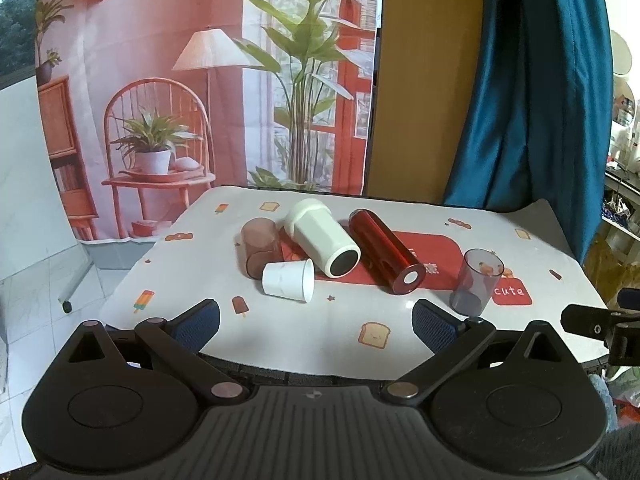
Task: Flip cup upright
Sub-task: 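Open the right tool and pull it back from the upright cup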
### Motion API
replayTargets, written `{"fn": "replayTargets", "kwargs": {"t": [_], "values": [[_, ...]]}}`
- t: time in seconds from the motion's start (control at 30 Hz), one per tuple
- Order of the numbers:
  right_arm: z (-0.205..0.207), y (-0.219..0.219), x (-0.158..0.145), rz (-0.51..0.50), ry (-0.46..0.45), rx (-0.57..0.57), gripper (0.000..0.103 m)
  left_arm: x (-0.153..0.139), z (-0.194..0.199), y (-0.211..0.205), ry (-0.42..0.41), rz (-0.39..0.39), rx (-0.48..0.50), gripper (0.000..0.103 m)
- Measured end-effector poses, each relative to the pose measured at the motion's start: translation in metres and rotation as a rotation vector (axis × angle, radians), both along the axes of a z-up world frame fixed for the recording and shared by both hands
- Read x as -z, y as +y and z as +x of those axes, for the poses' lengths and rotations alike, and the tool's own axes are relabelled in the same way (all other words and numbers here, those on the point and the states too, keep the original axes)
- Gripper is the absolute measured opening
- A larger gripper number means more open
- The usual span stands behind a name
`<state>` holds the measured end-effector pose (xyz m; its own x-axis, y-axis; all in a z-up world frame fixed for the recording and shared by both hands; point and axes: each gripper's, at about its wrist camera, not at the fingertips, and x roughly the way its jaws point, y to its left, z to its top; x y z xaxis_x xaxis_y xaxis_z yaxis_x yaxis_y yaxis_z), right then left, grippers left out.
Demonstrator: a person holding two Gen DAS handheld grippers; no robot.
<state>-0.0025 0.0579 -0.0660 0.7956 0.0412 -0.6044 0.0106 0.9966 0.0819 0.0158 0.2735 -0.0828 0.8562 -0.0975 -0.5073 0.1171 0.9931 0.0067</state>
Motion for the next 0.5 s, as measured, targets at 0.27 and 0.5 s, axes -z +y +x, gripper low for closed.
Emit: {"fn": "replayTargets", "kwargs": {"t": [0.27,0.5], "values": [[-0.0006,0.0009,0.0007,0.001,0.002,-0.007,0.103,0.0012,-0.0002,0.0029,0.008,-0.017,0.000,0.103],[0.0000,0.0010,-0.0003,0.001,-0.002,0.002,0.103,0.0021,-0.0017,0.0013,0.016,-0.011,0.002,0.103]]}}
